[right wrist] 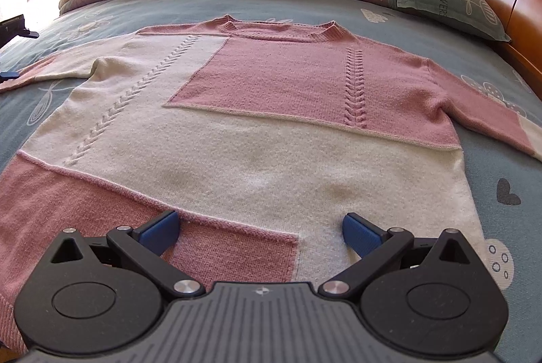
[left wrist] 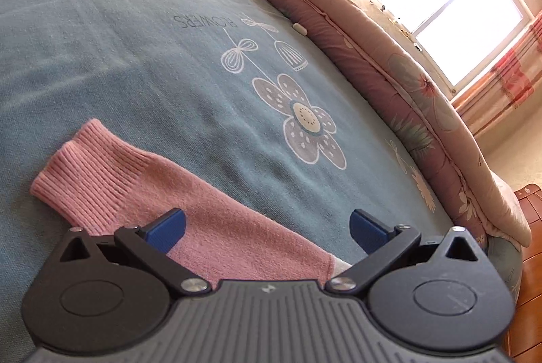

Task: Fold clothes
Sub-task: 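Close the left gripper on the pink sleeve cuff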

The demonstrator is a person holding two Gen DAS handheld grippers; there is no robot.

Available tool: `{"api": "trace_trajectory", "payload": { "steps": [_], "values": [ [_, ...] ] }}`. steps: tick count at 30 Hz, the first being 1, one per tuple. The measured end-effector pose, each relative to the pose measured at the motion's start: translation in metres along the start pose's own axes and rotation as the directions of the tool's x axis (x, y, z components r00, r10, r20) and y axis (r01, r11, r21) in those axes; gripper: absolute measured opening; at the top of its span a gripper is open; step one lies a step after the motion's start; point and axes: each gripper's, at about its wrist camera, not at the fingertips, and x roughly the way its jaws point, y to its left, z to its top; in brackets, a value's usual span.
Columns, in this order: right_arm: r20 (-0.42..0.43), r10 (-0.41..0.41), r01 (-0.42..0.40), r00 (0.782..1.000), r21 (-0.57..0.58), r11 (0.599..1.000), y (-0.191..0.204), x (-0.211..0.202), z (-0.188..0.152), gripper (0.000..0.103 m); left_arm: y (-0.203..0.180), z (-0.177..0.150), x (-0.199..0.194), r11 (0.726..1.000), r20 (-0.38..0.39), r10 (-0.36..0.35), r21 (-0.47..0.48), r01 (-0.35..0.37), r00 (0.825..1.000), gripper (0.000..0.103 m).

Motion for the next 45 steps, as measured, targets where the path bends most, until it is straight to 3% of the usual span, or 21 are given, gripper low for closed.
{"api": "trace_trajectory", "payload": {
  "steps": [5, 9, 16, 31, 36, 39, 43, 45],
  "values": [
    [0.007, -0.006, 0.006, 1.000, -0.001, 1.000, 0.001, -0.001, -0.002, 0.103, 0.016, 0.003, -0.019, 0.999, 0.031, -0.014, -0.043, 0.015, 0.999, 0.102],
    [0.013, -0.011, 0.011, 1.000, 0.002, 1.000, 0.002, -0.002, -0.003, 0.103, 0.014, -0.018, -0.029, 0.997, -0.016, -0.068, -0.047, 0.067, 0.998, 0.102],
    [0.014, -0.014, 0.014, 1.000, 0.006, 1.000, 0.002, -0.003, -0.004, 0.103, 0.036, -0.032, -0.021, 0.995, -0.049, -0.012, -0.096, 0.007, 0.999, 0.102],
    [0.035, -0.019, 0.020, 0.999, -0.006, 1.000, 0.003, -0.002, -0.006, 0.103, 0.041, -0.014, 0.010, 0.991, 0.068, -0.027, -0.126, 0.035, 0.997, 0.102],
    [0.037, -0.020, 0.021, 0.999, -0.003, 1.000, 0.004, -0.002, -0.006, 0.103, 0.036, -0.028, 0.009, 0.995, 0.056, -0.088, -0.047, 0.090, 0.995, 0.102],
    [0.042, -0.023, 0.023, 0.999, -0.003, 1.000, 0.004, -0.001, -0.007, 0.103, 0.048, -0.017, 0.014, 0.991, 0.125, -0.083, -0.094, 0.095, 0.989, 0.102],
    [0.046, -0.023, 0.023, 0.999, -0.002, 1.000, 0.004, -0.001, -0.007, 0.103, 0.047, -0.009, 0.023, 0.987, 0.157, -0.062, -0.140, 0.084, 0.986, 0.102],
    [0.048, -0.023, 0.024, 0.999, -0.004, 1.000, 0.004, -0.001, -0.007, 0.103, 0.042, -0.012, 0.027, 0.990, 0.146, -0.092, -0.089, 0.105, 0.985, 0.102]
  ]
}}
